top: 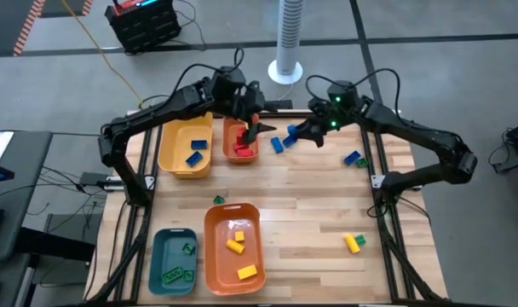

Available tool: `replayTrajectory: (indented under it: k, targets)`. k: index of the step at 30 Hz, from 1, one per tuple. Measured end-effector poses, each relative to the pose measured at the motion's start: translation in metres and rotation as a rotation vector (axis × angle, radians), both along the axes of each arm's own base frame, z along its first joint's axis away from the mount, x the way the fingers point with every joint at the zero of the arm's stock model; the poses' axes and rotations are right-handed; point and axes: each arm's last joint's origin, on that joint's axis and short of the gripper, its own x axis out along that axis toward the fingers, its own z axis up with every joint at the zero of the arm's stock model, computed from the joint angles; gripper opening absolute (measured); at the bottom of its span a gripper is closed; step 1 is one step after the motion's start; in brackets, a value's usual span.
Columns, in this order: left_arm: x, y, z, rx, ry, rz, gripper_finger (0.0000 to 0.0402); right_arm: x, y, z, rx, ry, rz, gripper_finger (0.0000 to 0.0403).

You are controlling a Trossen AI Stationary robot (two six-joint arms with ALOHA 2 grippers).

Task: Sort blocks
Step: Put the blue game piece into the yellow bin

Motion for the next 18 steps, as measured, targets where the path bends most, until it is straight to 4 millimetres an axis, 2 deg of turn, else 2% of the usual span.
replayTrajectory:
  k: [6,9,13,18]
  targets:
    - [0.003,-0.018,0.010,0.173,-0.050,-0.190,0.0246,0.003,0.004,0.022,0.106,-0.134,0.166,0.0118]
    - [0.005,-0.029,0.017,0.183,-0.077,-0.221,0.0241,0.005,0.010,0.038,0.110,-0.173,0.228,0.0118]
    - [0.008,-0.040,0.017,0.178,-0.074,-0.233,0.0240,0.007,0.017,0.048,0.159,-0.187,0.299,0.0118]
    - [0.011,-0.042,0.014,0.115,-0.065,-0.214,0.0239,0.008,0.023,0.057,0.177,-0.198,0.328,0.0118]
